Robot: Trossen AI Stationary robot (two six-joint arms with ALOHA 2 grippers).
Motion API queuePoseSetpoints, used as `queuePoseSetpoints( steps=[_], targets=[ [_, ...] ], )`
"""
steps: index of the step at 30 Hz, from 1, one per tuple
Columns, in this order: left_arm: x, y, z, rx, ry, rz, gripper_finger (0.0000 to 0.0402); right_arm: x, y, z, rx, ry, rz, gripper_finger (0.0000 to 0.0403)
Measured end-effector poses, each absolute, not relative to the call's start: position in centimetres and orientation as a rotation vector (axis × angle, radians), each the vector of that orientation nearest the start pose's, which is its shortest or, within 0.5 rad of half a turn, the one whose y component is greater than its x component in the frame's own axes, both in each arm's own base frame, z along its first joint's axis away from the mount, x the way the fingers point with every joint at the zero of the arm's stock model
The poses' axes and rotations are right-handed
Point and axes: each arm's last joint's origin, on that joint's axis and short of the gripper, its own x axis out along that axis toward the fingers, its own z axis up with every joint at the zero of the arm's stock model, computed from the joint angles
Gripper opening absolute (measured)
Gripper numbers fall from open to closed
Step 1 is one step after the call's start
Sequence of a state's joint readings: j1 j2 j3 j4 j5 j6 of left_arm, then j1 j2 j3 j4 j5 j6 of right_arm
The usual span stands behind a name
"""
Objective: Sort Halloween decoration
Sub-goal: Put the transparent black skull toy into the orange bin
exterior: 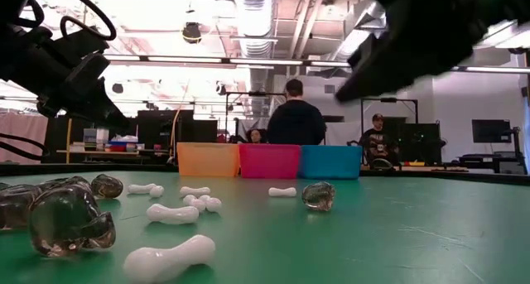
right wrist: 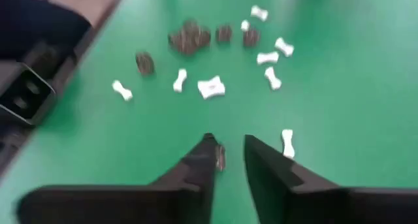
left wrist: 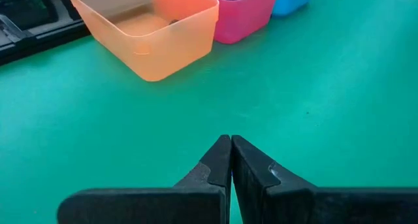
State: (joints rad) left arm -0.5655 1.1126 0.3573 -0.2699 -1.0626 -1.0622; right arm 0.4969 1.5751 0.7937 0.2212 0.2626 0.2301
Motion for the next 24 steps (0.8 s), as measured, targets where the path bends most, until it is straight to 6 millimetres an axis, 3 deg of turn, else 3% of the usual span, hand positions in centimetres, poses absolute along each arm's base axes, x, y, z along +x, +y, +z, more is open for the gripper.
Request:
queuePoseSetpoints(
  steps=[6, 9, 24],
  targets=[
    [15.3, -6.7, 14.6, -0.249, 0.378, 0.731, 0.0016, 30.2, 15.5, 15.2, 0.001, 0.534, 0.175, 0.0213],
    [15.3, -6.7, 14.6, -0.249, 0.378, 0.731, 0.0030, 30.8, 16.1, 14.0, -0.028, 0.497, 0.222, 0.0246],
    [15.4, -6.5, 14.6, -0.255, 0.380, 0.747, 0.0051, 31.9, 15.6, 9.9, 0.006, 0.560, 0.218, 0.0242]
  ],
)
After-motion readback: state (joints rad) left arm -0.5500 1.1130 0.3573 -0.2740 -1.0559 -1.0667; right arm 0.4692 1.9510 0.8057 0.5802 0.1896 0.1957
